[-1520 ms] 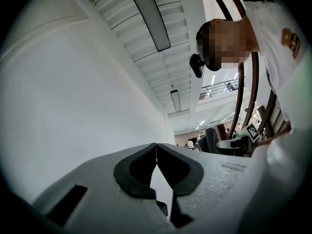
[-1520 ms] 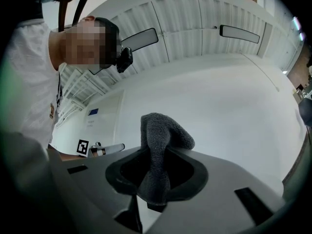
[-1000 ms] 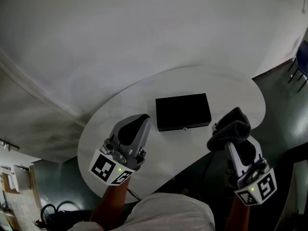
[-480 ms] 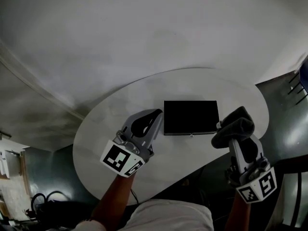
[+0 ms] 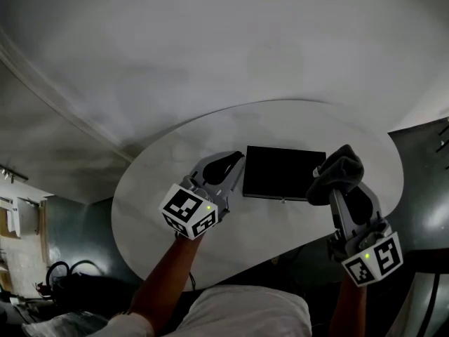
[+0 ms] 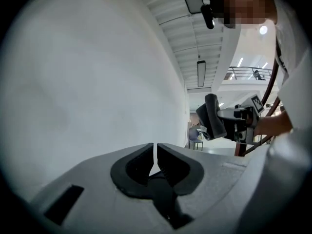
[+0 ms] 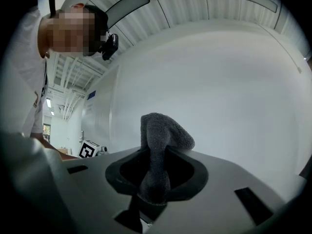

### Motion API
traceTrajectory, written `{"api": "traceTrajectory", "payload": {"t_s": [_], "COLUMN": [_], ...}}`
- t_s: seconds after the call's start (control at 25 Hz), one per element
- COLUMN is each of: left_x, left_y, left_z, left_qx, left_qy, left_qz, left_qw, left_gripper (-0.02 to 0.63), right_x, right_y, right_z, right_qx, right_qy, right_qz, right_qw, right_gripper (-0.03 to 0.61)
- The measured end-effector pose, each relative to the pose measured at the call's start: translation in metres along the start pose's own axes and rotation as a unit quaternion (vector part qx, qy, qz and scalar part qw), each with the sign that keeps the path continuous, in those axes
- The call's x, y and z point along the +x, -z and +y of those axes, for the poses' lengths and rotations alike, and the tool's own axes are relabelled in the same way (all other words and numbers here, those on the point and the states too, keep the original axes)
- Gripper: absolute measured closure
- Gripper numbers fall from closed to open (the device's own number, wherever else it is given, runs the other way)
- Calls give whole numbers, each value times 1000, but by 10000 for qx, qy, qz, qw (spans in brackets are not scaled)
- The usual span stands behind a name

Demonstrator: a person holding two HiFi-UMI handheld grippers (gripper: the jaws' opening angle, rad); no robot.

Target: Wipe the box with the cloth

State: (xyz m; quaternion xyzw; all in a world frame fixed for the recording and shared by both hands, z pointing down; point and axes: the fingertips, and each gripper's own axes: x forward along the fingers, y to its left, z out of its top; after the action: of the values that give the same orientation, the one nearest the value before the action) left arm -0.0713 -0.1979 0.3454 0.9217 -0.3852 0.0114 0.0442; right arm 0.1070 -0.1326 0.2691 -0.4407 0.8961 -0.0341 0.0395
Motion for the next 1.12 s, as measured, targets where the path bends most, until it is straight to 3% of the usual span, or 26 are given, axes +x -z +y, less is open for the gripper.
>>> {"api": "traceTrajectory", "payload": {"t_s": [0.28,0.56,1.12], "left_x": [7,16,27], "left_y": [25,44,91], "left_z": [20,21,38], "left_qx": [-291,-557,-1432], "left_qy": [-305,-393,-681], "left_qz": [590,1247,2252], "left_qw": [9974,9898,9613], "left_gripper": [588,508,471], "right_x": [26,47,113], "right_y": [15,31,79], "right_z": [-19,-27,0], "right_qx": [134,408,75], "right_qy": [144,334,164], "right_qz": [382,1054,2479], "right_qw": [9991,9930,9686], "right_gripper": [489,488,488]}}
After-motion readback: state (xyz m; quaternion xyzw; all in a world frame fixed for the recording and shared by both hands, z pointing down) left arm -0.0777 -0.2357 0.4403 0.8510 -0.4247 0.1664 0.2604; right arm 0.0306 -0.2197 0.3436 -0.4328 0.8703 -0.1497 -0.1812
